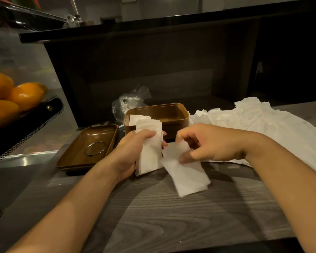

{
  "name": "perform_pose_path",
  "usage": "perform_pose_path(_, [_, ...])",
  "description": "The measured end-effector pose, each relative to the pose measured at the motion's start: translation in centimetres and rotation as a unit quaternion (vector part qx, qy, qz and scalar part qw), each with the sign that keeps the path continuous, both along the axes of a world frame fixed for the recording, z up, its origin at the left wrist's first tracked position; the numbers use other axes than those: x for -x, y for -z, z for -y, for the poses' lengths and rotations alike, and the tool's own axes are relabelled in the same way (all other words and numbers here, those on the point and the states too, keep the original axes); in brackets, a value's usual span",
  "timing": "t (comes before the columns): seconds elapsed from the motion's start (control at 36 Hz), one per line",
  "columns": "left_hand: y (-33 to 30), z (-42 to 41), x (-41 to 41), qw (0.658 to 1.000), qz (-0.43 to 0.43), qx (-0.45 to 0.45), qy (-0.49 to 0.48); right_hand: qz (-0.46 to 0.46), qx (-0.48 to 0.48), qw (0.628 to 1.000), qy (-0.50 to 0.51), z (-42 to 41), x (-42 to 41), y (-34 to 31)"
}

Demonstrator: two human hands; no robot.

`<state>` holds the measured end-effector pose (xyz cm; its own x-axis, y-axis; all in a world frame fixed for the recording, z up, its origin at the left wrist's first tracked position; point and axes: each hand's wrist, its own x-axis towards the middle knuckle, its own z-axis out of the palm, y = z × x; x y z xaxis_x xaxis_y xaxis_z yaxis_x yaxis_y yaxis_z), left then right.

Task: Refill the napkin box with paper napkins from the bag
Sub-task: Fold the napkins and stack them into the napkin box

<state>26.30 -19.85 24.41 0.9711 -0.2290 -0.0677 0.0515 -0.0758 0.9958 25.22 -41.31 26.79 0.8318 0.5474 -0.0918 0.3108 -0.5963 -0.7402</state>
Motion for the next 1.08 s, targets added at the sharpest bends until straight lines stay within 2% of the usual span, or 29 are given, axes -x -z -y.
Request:
perform_pose_path(0.08, [-0.4,0.6,0.7,0.999,-0.019,0.027,0.024,0.010,-0.129,0.989,0.066,-0.9,-0.5,0.3])
perform_pose_path(0.14, [-0.7,0.9,0.9,0.997,-0.035,0.044,0.052,0.056,-0.168,0.977,0.122,-1.9,-1.0,0.8])
perform_pose_path(0.25, [-0.7,1.4,1.5,0.993,-0.028,0.047,0.100,0.100,-0.179,0.965,0.163,-3.2,-1.4,1.8])
perform_pose_path(0.36, [-0.2,1.3,1.2,0.990,-0.040,0.014,0.132,0.191,-0.088,0.959,0.189,-3.3,-1.6,2.4])
perform_pose_path(0.47, [-0.3,0.8,1.1,0.988,-0.046,-0.008,0.145,0.152,-0.149,0.968,0.133,-2.7,-1.4,1.8])
perform_pose_path(0.56, [-0.5,0.9,1.2,0.983,-0.041,-0.019,0.179,0.148,-0.146,0.975,0.075,-2.3,-1.3,1.7])
perform_pose_path(0.61, [-0.6,1.1,1.2,0.986,-0.024,-0.024,0.164,0.157,-0.152,0.973,0.073,-2.2,-1.3,1.6])
perform_pose_path(0.69, [-0.6,0.7,0.5,0.995,0.066,-0.066,0.043,0.163,-0.174,0.964,0.115,-1.3,-1.6,1.5])
perform_pose_path(0.78, [-0.5,-0.2,-0.1,0.983,0.150,-0.086,-0.056,0.122,-0.147,0.974,0.124,-0.5,-2.0,2.2])
perform_pose_path(0.86, [0.0,-0.4,-0.1,0.977,0.163,-0.133,-0.026,0.097,-0.067,0.985,0.129,-0.8,-2.4,3.3])
perform_pose_path(0.94, [0.7,0.0,-0.2,0.969,0.154,-0.193,-0.013,0.087,-0.047,0.986,0.131,-1.1,-2.4,3.6])
perform_pose_path(1.08, [1.1,0.0,-0.1,0.974,0.158,-0.162,0.002,0.086,-0.023,0.989,0.119,-1.4,-2.0,3.5])
